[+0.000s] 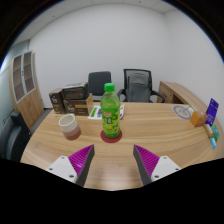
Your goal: Pour water
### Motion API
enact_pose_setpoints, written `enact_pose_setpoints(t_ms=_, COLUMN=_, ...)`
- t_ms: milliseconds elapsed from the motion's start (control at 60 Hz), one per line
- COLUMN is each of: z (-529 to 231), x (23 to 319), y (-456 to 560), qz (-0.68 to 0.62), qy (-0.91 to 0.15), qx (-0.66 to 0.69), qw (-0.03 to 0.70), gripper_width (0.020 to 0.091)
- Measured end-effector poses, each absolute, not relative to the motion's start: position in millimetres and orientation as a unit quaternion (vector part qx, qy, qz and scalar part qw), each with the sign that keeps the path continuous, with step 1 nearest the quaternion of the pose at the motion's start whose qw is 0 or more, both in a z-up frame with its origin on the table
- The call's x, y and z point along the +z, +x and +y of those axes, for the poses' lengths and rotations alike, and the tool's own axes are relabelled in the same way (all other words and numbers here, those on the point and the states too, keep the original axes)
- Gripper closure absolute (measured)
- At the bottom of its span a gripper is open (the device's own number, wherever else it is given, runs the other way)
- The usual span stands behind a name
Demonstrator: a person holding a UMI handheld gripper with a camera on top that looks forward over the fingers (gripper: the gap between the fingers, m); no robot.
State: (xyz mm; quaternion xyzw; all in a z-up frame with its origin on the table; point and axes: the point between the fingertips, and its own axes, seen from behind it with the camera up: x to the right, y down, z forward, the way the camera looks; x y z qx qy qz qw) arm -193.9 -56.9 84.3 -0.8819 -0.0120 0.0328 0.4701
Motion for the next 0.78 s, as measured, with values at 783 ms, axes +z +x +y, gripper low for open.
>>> enact_pose_setpoints(t_ms=783, z=-149.3, x=244.4, y=-199.1, qz=0.04, qy=-0.843, qx=-0.016, qw=0.536, gripper_width=0.0299)
